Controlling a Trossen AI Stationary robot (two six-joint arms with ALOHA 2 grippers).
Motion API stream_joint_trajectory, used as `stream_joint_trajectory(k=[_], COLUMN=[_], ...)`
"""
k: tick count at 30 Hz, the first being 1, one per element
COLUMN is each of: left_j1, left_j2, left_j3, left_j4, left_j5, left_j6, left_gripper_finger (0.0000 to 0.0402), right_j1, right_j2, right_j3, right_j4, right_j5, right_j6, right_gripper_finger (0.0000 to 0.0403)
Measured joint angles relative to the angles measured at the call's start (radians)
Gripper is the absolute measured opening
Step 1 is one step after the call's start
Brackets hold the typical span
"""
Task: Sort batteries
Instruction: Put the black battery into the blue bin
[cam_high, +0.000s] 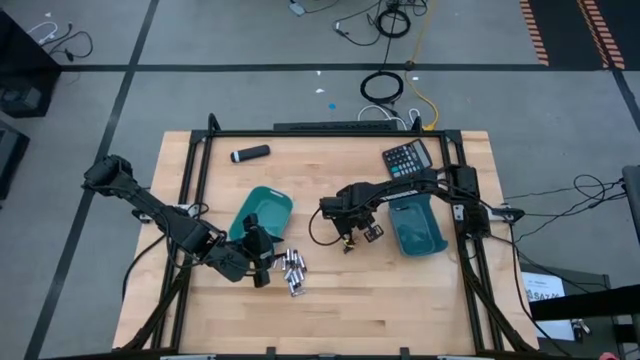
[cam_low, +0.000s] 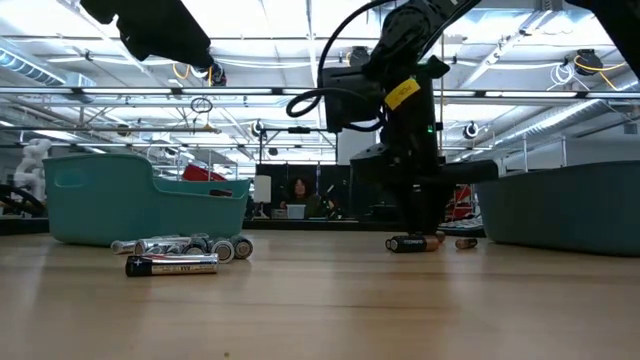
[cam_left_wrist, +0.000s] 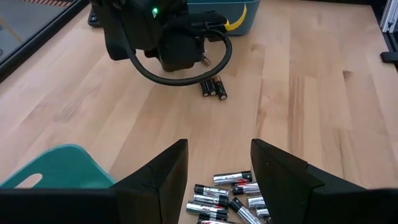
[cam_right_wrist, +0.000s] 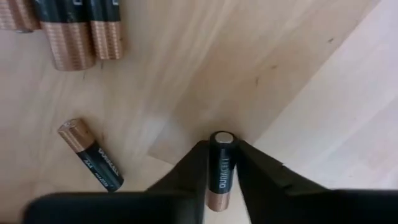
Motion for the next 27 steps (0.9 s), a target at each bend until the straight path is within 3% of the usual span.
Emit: stream_joint_trajectory(k=[3, 13, 22, 27], left_j1=[0.000, 0.003, 0.003, 0.003], left_j2=[0.000, 0.000, 0.000, 0.000], left_j3=[0.000, 0.000, 0.000, 0.000], left_j4=[-0.002, -0.003, -0.011, -0.012], left_j5=[0.000, 0.000, -0.020, -0.021], left_j6=[0.007, 0.003, 0.008, 0.008], left_gripper_finger=[0.0187, 0.0187, 0.0187, 0.0187], right_j1=[0.000, 0.015, 0.031, 0.059], right_j2=[0.000, -0.057, -0.255, -0.396], right_j3=[0.000, 0.010, 0.021, 0.022], right_j4=[-0.005, -0.010, -0.041, -0.176], right_j5=[0.000, 0.010, 0.043, 0.088], right_j6=[0.015, 0.107, 0.230, 0.395], right_gripper_finger=[0.0023, 0.0023, 0.0023, 0.0023])
